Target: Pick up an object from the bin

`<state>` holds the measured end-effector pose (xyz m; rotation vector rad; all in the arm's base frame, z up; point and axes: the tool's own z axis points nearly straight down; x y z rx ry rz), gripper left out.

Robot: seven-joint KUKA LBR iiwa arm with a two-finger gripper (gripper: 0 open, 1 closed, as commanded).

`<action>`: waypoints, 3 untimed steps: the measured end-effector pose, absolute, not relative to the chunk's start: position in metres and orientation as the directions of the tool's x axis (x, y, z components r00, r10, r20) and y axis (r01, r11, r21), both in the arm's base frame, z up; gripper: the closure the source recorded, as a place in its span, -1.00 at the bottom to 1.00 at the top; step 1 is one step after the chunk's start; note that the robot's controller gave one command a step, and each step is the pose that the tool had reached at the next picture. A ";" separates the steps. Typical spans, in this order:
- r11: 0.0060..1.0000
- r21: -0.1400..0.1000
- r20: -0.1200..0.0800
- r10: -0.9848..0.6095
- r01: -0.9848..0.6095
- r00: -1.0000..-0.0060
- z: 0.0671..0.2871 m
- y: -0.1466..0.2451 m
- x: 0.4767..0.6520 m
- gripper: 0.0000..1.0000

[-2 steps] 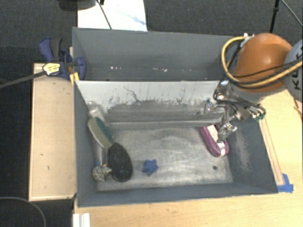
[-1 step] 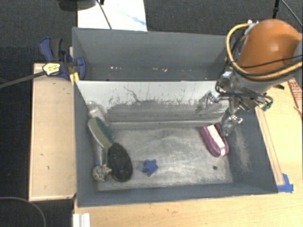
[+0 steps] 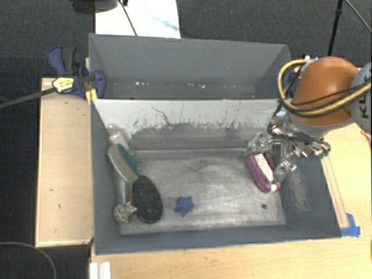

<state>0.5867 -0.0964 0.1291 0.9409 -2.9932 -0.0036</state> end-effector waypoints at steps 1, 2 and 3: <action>0.456 0.000 -0.009 -0.890 -0.890 -0.456 0.088 -0.127 0.587 -1.00; 0.075 0.002 -0.022 -0.997 -0.997 -0.075 0.072 -0.111 0.587 -1.00; 0.081 -0.002 -0.011 -0.997 -0.997 -0.081 0.073 -0.119 0.588 1.00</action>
Offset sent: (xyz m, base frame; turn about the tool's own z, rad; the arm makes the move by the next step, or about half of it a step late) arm -0.0019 -0.0496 -0.0591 -0.5703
